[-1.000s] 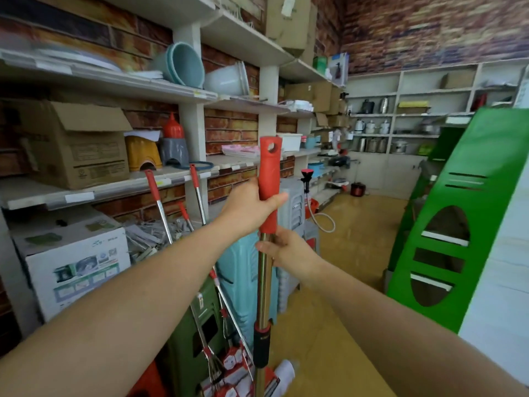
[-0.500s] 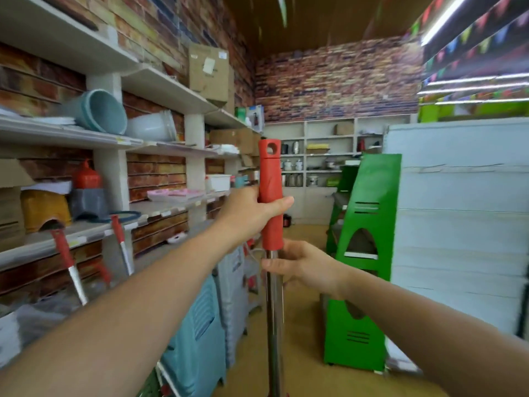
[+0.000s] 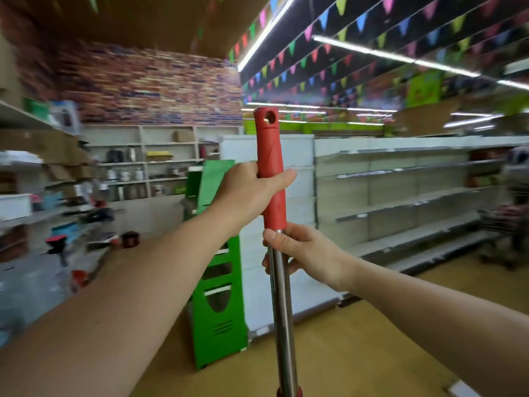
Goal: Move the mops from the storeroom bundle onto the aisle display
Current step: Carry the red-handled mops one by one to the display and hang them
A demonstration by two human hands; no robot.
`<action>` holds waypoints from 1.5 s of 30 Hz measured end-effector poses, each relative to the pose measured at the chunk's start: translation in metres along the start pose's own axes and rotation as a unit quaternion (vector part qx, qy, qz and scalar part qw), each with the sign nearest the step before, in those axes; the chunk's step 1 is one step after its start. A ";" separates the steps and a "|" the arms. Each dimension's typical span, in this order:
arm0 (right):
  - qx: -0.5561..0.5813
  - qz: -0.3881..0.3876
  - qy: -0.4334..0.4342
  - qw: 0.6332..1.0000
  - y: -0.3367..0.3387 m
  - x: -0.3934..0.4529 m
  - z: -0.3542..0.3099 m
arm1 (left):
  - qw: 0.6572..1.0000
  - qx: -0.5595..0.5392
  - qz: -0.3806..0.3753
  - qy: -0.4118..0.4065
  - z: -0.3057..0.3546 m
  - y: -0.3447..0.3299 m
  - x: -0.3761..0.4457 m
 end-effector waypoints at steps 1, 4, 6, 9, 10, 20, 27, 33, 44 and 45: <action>-0.005 0.019 -0.003 1.000 0.015 -0.012 0.000 | 1.000 -0.007 -0.010 -0.012 0.012 -0.016 0.002; -0.009 0.072 -0.018 0.997 0.057 -0.049 0.003 | 0.998 -0.040 -0.024 -0.038 0.046 -0.059 0.006; -0.015 0.103 -0.032 0.994 0.083 -0.072 0.005 | 0.996 -0.066 -0.040 -0.048 0.068 -0.085 0.008; -0.019 0.144 -0.056 0.988 0.117 -0.106 0.009 | 0.991 -0.096 -0.067 -0.060 0.095 -0.122 0.010; -0.023 0.157 -0.062 0.985 0.127 -0.117 0.010 | 0.989 -0.108 -0.074 -0.064 0.105 -0.133 0.009; -0.087 0.264 -0.099 0.956 0.200 -0.214 0.014 | 0.958 -0.230 -0.121 -0.120 0.185 -0.218 -0.005; -0.111 0.389 -0.151 0.902 0.246 -0.285 0.016 | 0.903 -0.339 -0.196 -0.178 0.245 -0.274 -0.013; -0.121 0.473 -0.182 0.853 0.286 -0.352 0.001 | 0.866 -0.384 -0.237 -0.214 0.309 -0.323 -0.015; -0.110 0.564 -0.197 0.794 0.376 -0.482 0.003 | 0.821 -0.442 -0.267 -0.243 0.431 -0.430 -0.035; -0.109 0.566 -0.195 0.794 0.388 -0.493 0.005 | 0.816 -0.447 -0.274 -0.245 0.442 -0.442 -0.037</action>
Point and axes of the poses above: each hand's wrist, its own x-axis towards the middle knuckle, its own y-axis out of the back of the hand, z = x × y, the point moved 8 cm from there along x, towards the middle knuckle, and after that the axes turned 14 degrees about -y, right-handed, at the moved point
